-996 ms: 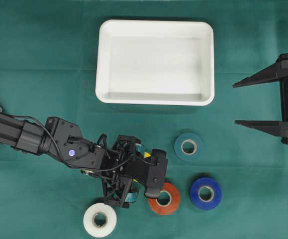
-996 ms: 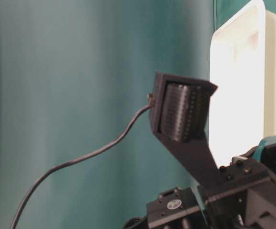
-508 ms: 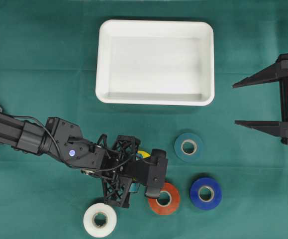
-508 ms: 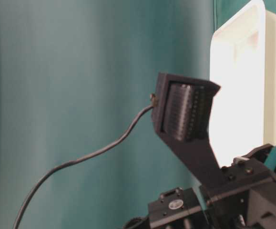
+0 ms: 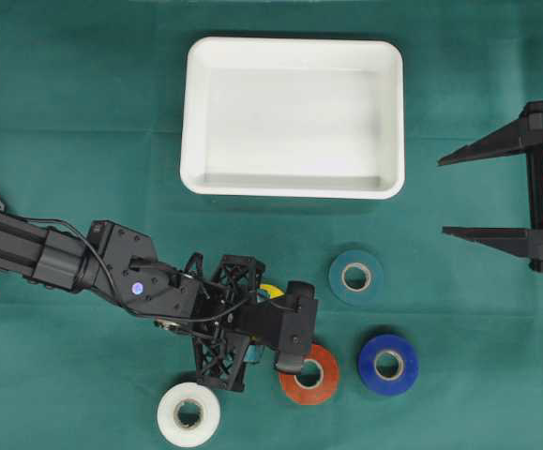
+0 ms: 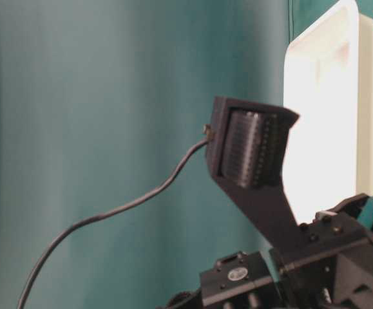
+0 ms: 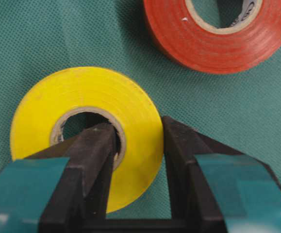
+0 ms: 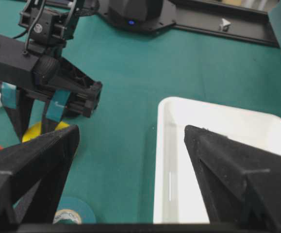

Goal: Pick up the tape from a random location and place it into the white case.
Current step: 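Lift the yellow roll with the left gripper toward the white tray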

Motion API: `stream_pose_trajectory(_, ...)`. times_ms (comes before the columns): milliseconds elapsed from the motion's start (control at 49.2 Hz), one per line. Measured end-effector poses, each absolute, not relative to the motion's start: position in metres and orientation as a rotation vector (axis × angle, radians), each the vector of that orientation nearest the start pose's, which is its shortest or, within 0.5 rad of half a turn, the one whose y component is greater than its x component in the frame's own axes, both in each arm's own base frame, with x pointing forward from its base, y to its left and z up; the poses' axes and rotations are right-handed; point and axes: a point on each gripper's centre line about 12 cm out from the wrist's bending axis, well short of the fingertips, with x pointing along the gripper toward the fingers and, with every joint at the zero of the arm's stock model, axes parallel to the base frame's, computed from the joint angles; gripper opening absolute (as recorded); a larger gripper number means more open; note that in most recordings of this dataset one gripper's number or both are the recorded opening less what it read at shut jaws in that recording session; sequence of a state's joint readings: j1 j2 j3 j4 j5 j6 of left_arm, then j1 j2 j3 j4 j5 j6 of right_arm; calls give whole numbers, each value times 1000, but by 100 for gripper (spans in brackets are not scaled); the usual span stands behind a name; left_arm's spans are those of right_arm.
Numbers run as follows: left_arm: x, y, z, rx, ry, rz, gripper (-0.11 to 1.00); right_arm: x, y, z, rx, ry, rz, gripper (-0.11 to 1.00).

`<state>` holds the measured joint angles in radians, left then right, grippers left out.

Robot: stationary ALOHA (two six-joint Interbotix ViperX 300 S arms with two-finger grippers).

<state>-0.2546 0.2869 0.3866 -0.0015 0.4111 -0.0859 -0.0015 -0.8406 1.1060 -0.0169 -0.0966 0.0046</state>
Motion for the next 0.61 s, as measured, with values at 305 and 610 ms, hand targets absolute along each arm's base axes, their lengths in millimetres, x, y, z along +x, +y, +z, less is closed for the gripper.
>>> stream_pose_trajectory(305, 417, -109, 150, 54, 1056, -184, 23, 222, 0, 272, -9, 170, 1, 90)
stream_pose_trajectory(610, 408, -106, 221, 49, 962, -197, 23, 222, 0, 273, -7, 169, 1, 90)
